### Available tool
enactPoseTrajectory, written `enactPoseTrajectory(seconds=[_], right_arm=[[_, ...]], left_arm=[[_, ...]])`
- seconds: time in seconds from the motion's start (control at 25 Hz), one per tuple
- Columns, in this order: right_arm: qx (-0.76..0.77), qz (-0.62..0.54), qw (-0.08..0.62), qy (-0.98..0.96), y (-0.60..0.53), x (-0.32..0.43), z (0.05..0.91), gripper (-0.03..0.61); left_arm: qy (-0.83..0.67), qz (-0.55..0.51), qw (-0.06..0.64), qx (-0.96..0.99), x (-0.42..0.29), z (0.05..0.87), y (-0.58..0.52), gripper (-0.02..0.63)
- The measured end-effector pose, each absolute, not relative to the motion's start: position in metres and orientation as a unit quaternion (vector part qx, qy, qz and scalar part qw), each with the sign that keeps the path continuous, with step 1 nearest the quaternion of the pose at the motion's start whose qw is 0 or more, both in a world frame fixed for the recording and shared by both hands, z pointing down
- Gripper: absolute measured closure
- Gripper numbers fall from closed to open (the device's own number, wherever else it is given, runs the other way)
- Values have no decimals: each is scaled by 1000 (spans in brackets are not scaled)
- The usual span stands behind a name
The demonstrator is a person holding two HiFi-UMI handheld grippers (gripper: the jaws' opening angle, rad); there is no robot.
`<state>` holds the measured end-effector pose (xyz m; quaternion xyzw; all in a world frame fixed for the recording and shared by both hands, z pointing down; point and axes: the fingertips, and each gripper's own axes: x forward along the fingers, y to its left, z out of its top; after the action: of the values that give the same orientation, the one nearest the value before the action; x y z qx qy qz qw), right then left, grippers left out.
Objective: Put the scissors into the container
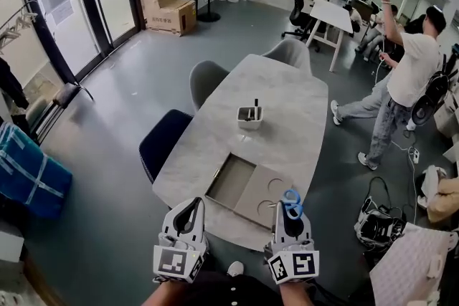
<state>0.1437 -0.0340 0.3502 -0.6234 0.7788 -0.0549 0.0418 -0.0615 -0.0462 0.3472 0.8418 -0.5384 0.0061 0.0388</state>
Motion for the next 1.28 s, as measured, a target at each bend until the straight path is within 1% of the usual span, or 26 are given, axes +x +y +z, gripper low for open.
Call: enactPoseTrajectory(seconds=[0.44,0.64,1.0,1.16,1.28], right_arm=[[-660,-55,40,748,-104,108,352,543],[-675,-61,41,734,-119,100,352,545],[-669,-85,25,738,-140,113,364,545],[-661,-81,-1,746,-151,116,370,543],[-651,-83,-7,754,-158,117,380,545]], left_arm=[[-488,8,42,872,-86,347,-131,598],[-466,9,44,883,-94,346,-153,598],[-466,15,67,882,-76,355,-177,598],[-462,19,72,884,-67,365,-181,598],[-462,23,80,883,-62,377,-183,598]])
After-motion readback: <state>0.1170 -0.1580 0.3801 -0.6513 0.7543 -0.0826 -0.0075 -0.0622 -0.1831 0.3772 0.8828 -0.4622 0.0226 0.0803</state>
